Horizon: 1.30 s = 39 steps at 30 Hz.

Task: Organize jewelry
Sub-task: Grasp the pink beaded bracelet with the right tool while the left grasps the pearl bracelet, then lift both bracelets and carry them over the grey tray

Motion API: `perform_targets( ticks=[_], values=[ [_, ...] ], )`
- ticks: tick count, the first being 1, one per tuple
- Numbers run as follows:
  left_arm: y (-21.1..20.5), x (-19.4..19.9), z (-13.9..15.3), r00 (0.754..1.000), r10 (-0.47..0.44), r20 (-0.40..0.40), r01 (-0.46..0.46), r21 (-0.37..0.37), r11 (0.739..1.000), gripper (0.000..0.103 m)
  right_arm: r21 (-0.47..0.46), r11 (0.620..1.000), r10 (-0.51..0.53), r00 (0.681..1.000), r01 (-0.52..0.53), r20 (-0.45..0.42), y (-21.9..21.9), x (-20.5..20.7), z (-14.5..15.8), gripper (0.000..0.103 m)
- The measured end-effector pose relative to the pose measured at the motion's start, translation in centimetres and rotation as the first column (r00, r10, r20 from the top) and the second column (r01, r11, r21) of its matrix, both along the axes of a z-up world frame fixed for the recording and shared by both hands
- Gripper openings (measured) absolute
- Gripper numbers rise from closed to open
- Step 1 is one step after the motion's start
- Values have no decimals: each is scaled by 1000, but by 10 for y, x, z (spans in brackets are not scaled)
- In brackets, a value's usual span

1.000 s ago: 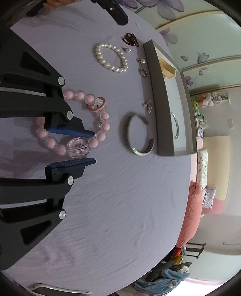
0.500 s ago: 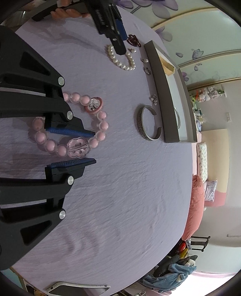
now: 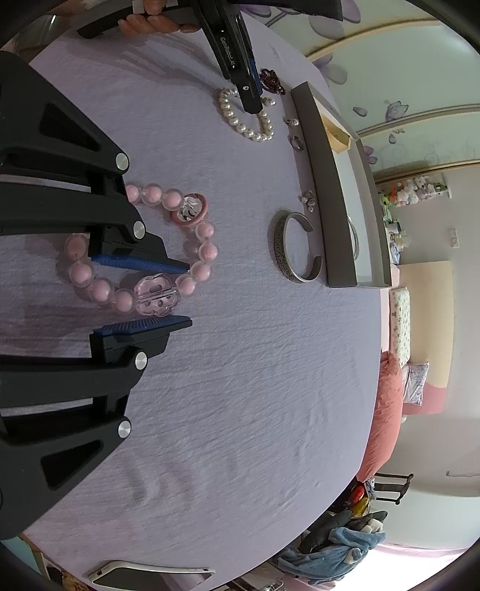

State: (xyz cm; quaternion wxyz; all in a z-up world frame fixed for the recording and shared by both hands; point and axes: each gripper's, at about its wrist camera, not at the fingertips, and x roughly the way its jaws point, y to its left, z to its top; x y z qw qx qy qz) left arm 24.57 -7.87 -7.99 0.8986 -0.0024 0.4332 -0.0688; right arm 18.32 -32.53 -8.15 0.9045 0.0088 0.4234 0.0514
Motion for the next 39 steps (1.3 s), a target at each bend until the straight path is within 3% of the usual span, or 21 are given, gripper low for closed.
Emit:
perform_targets(
  ticks=[4, 11, 14, 19, 28, 39],
  values=[
    [0, -1, 0, 1000, -9, -1, 9, 19, 1000, 11, 4, 1000, 1, 1000, -1, -2, -1, -2, 0, 26],
    [6, -3, 0, 1000, -25, -1, 25, -14, 1000, 10, -4, 1000, -2, 1000, 2, -5, -5, -6, 0, 32],
    [9, -5, 0, 1000, -30, 1, 30, -24, 999, 10, -21, 1000, 2, 1000, -2, 1, -3, -7, -1, 24],
    [18, -17, 9, 999, -31, 43, 34, -55, 998, 10, 10, 1000, -7, 1000, 7, 5, -7, -7, 1, 24],
    [50, -59, 53, 980, -4, 199, 30, -126, 992, 10, 88, 995, 38, 986, -53, 162, 0, -16, 35, 24],
    [90, -95, 86, 953, 93, 290, -45, -167, 985, 10, 137, 983, 80, 962, -119, 263, 19, -20, 58, 24]
  ],
)
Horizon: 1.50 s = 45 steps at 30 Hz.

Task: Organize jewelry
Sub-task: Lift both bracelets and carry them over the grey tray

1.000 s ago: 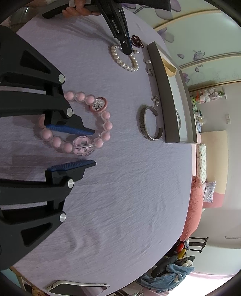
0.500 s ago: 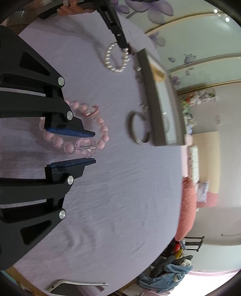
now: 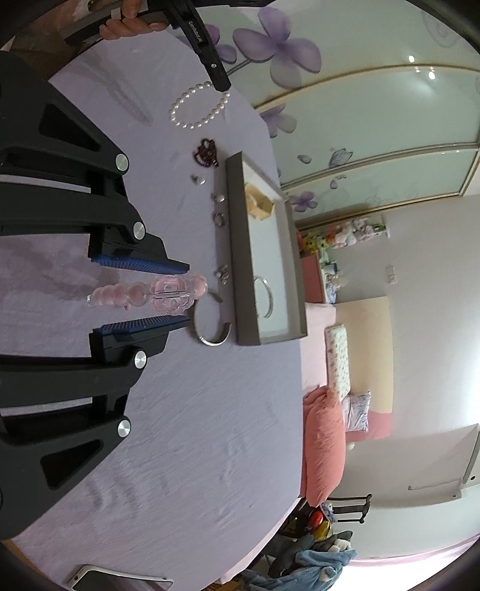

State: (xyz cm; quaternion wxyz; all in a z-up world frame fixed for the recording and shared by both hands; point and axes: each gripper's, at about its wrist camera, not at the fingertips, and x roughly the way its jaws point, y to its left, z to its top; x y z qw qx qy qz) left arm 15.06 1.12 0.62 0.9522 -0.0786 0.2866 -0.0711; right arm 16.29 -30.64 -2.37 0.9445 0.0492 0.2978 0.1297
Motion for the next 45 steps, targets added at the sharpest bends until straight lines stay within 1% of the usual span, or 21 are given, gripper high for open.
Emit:
perform_targets(
  ticks=[6, 21, 28, 33, 37, 40, 42, 45],
  values=[
    [13, -11, 7, 1000, 22, 21, -22, -16, 1000, 10, 21, 1000, 11, 1000, -11, 20, 5, -3, 5, 24],
    [14, -21, 12, 999, 18, 40, -17, -31, 999, 10, 37, 999, 15, 999, -17, 37, 7, -5, 9, 24],
    [14, -18, 13, 999, 17, 44, -15, -32, 999, 10, 47, 999, 13, 998, -16, 54, 8, -3, 13, 24],
    [11, -7, 23, 998, 11, 68, -9, -25, 1000, 10, 45, 999, 12, 995, -17, 103, 12, 5, 27, 24],
    [12, 12, 35, 996, 10, 94, -7, -27, 1000, 10, 49, 999, 5, 987, -14, 161, 14, 18, 43, 24],
    [11, 30, 45, 992, 14, 127, -10, -28, 1000, 10, 60, 998, -7, 980, -6, 201, 16, 31, 53, 24],
    [10, 44, 51, 989, 18, 147, -14, -25, 1000, 10, 63, 998, -13, 975, -1, 220, 17, 40, 57, 24],
    [7, 60, 56, 986, 17, 163, -13, -25, 1000, 10, 60, 998, -22, 975, 9, 221, 21, 60, 59, 24]
  ],
)
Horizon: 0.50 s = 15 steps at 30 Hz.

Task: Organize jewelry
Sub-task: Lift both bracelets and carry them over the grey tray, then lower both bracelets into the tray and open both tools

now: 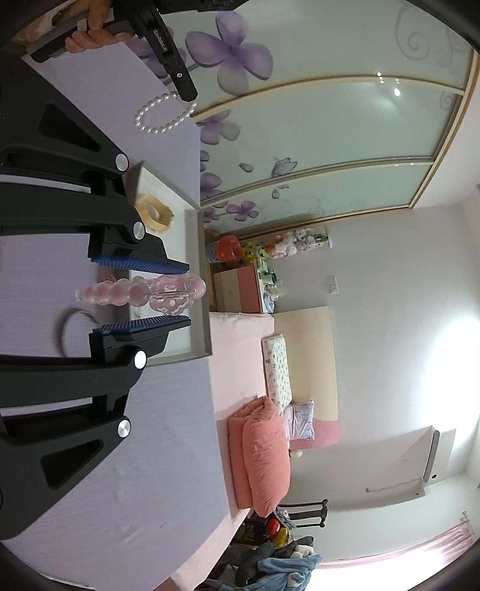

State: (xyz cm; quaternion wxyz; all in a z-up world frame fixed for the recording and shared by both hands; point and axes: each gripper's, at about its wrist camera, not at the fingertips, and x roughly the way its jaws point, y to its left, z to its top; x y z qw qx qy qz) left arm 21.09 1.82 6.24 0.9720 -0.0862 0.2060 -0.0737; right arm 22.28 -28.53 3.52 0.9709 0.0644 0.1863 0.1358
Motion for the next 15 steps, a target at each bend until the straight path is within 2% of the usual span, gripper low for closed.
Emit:
perform_targets(
  ticks=[8, 15],
  values=[
    [-12, 54, 0, 1000, -13, 7, 12, 13, 1000, 10, 8, 1000, -6, 1000, 6, -23, 10, 54, -4, 24],
    [-19, 107, -8, 1000, -12, -8, 12, 26, 1000, 10, 21, 1000, -1, 999, 2, -48, 17, 85, -17, 24]
  ],
)
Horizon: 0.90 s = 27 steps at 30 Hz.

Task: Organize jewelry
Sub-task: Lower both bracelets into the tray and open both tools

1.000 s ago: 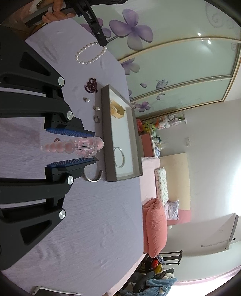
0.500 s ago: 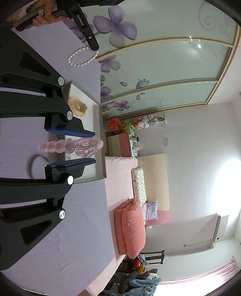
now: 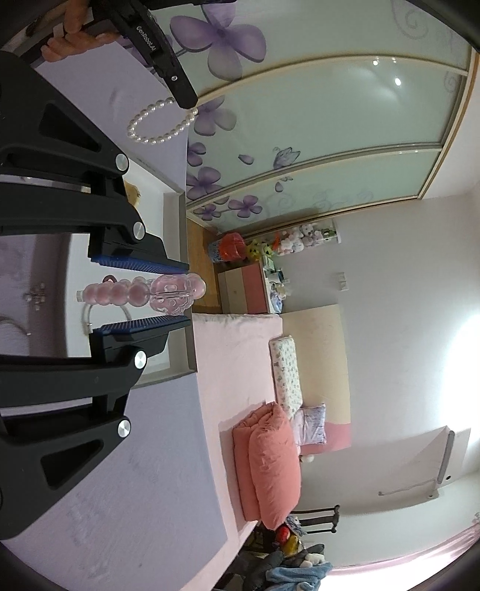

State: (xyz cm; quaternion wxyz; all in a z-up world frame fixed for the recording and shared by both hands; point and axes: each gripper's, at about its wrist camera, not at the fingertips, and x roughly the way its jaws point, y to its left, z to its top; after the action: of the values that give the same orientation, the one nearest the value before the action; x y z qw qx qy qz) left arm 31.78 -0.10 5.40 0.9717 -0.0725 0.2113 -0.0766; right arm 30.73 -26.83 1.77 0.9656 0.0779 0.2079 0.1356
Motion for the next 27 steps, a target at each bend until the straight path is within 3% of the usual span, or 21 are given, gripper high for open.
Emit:
perform_targets(
  ticks=[13, 15, 17, 27],
  values=[
    [0, 43, -42, 998, 10, -63, -11, -9, 1000, 10, -8, 1000, -1, 995, 0, -103, 11, 38, -30, 24],
    [-1, 46, -43, 998, 8, -67, -9, -12, 1000, 10, -6, 1000, -2, 994, 1, -109, 11, 38, -31, 30],
    [-2, 48, -46, 998, 6, -69, -7, -16, 1000, 10, -4, 1000, -6, 995, 6, -103, 11, 38, -28, 51],
    [-8, 58, -56, 995, -2, -96, 1, -8, 1000, 11, 6, 1000, -8, 997, 9, -74, 9, 36, -22, 51]
  ],
)
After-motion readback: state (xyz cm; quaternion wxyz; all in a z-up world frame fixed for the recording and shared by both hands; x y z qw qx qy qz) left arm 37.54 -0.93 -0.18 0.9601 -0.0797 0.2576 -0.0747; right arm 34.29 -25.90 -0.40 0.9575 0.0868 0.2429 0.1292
